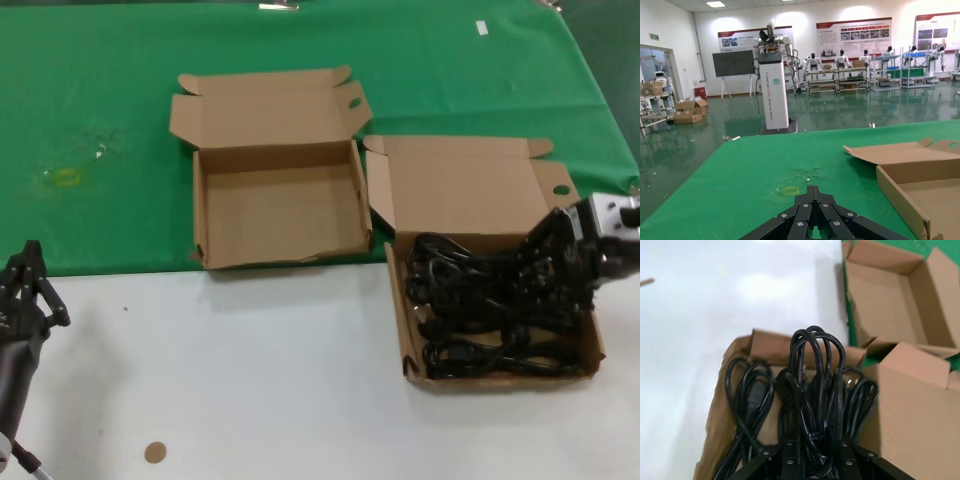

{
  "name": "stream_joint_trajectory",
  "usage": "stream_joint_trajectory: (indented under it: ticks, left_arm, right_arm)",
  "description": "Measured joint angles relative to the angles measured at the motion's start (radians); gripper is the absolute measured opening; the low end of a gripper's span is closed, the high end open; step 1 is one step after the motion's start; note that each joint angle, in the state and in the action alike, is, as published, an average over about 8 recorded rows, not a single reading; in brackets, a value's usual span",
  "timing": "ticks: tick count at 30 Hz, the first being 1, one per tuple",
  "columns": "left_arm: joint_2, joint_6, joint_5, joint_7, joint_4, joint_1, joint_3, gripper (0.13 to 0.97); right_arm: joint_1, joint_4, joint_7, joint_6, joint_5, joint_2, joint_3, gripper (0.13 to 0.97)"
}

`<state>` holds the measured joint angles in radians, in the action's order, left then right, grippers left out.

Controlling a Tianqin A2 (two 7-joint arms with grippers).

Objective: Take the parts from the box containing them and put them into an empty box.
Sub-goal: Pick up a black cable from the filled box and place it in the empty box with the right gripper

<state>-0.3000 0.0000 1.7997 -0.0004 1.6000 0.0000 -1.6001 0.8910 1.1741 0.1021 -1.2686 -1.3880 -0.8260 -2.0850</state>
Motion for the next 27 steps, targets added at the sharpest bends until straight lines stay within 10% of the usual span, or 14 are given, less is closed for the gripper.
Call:
stream_joint_trajectory:
  ticks: [27]
  left_arm:
    - [0.000, 0.000, 0.000, 0.000, 0.000, 0.000, 0.000, 0.144]
  right_arm:
    - [0.291, -0.295, -0.022, 0.103, 0.138, 0.391, -0.112, 0.246]
